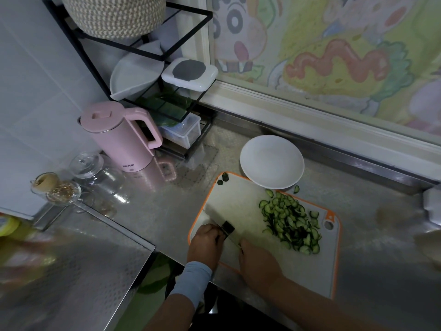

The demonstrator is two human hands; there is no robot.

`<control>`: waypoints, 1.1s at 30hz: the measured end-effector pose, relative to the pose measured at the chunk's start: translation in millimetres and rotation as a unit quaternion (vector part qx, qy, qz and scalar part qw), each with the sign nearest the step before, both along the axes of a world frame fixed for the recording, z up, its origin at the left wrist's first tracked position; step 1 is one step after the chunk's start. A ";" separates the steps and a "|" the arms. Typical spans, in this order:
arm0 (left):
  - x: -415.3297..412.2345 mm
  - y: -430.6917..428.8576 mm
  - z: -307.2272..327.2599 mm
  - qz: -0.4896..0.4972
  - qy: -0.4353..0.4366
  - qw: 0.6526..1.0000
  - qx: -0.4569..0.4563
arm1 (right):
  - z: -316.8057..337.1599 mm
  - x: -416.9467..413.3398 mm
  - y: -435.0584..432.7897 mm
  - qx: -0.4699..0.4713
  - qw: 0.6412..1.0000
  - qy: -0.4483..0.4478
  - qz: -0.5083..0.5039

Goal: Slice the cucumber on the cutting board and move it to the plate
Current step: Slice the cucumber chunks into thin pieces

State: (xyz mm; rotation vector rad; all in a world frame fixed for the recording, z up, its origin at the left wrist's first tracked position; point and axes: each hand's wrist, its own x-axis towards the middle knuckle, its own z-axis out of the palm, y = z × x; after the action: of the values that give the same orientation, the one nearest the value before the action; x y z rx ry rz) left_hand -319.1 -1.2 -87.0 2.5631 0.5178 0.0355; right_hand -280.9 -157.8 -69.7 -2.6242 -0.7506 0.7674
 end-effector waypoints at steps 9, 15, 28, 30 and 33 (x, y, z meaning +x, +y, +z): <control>-3.1 2.4 -1.4 -0.009 -0.013 1.000 -0.014 | 4.9 7.4 26.3 0.007 0.999 -0.044 -0.003; -1.5 1.2 -0.4 0.000 -0.011 1.000 -0.005 | 8.0 -4.2 4.5 0.010 0.999 -0.044 0.002; -2.7 -0.7 -3.5 -0.004 -0.016 1.000 0.004 | -0.1 1.1 18.2 -0.034 0.999 -0.032 0.009; -3.9 -0.3 -2.4 0.003 -0.008 1.000 -0.005 | 4.2 5.4 26.9 -0.011 1.000 -0.021 0.004; -5.2 -0.9 0.1 0.002 0.003 1.000 0.001 | 10.9 11.0 36.0 0.010 1.000 -0.022 0.009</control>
State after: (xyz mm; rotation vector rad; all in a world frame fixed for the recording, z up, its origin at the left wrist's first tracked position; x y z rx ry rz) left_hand -324.3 -2.1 -87.0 2.5649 0.5250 0.0284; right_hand -269.9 -121.8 -58.8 -2.6276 -0.7913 0.7072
